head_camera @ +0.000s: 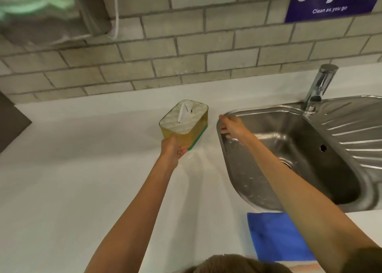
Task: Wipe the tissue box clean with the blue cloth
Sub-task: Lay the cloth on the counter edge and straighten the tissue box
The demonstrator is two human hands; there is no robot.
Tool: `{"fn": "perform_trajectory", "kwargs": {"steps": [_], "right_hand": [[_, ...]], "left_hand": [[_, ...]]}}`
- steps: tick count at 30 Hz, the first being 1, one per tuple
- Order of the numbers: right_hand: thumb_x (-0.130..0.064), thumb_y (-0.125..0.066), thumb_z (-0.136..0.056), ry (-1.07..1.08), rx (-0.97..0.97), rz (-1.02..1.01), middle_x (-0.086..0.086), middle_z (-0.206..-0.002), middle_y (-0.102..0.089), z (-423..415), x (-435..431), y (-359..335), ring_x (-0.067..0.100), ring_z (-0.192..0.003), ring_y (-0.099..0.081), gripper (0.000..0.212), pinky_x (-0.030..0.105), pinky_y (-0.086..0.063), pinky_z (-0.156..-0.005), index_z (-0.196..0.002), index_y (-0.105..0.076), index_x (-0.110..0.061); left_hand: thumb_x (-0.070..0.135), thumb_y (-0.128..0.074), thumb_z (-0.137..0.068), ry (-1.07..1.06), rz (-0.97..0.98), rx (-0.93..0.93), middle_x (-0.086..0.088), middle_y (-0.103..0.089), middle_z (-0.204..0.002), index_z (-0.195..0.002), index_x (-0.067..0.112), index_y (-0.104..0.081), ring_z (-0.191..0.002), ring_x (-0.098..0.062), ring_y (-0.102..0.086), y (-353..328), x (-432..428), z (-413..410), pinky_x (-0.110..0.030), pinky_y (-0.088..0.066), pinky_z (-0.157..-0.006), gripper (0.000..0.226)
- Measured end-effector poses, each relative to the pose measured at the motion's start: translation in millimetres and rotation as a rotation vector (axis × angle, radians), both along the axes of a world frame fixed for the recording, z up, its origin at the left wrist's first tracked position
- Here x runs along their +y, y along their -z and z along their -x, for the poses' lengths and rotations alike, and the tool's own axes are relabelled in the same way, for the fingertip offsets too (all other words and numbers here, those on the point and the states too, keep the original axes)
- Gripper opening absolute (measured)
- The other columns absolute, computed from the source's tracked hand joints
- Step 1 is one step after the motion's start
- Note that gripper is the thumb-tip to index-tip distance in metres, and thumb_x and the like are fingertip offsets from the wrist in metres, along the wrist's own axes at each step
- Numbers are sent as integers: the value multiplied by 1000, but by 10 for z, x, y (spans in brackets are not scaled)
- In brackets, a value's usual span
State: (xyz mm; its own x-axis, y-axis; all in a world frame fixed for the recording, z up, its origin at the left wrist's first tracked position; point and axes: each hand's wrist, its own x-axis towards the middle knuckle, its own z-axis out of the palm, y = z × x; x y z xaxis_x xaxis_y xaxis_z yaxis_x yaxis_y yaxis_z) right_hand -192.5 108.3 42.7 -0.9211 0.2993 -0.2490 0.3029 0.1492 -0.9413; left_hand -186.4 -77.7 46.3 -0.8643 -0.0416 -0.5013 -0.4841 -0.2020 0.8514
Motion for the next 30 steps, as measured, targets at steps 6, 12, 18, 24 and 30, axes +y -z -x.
{"fn": "perform_trajectory", "kwargs": {"steps": [6, 12, 18, 24, 30], "right_hand": [[-40, -46, -92, 45, -1, 50, 11, -142, -45, 415, -37, 141, 28, -128, -45, 52, 40, -38, -105, -137, -40, -13], [-34, -44, -95, -10, 9, 112, 12, -150, -34, 803, -102, 266, 27, -137, -34, 57, 37, -30, -111, -146, -26, -18], [-27, -47, -94, -71, 78, 89, 2, -109, -56, 1051, -96, 419, 8, -91, -54, 49, 19, -43, -79, -138, -40, -6], [-19, -59, -88, 58, 121, 54, 12, -110, -58, 1332, -84, 548, 22, -102, -55, 41, 41, -48, -95, -123, -51, -1], [-30, -65, -83, 108, 123, 1, 1, -102, -58, 1527, -58, 619, 15, -92, -56, 33, 20, -47, -67, -110, -51, -17]], "left_hand": [[14, -43, -92, 17, 40, -14, -8, -52, -87, -127, 0, -48, -58, -15, -45, 60, -32, 295, -25, -48, -55, 38], [17, -43, -92, 22, 66, -35, -3, -46, -71, -102, 7, -51, -63, -16, -48, 68, -110, 597, -29, -47, -61, 17], [17, -41, -91, -9, 173, 45, -8, -47, -85, -103, 7, -49, -64, -17, -43, 67, -149, 1069, -26, -38, -55, 17], [17, -41, -91, -35, 255, 92, -1, -44, -71, -65, 13, -45, -75, -22, -45, 57, -102, 1518, -32, -38, -68, 27], [20, -41, -92, -68, 255, 83, -4, -48, -75, -72, 8, -51, -79, -25, -46, 40, -39, 1819, -34, -39, -76, 25]]}}
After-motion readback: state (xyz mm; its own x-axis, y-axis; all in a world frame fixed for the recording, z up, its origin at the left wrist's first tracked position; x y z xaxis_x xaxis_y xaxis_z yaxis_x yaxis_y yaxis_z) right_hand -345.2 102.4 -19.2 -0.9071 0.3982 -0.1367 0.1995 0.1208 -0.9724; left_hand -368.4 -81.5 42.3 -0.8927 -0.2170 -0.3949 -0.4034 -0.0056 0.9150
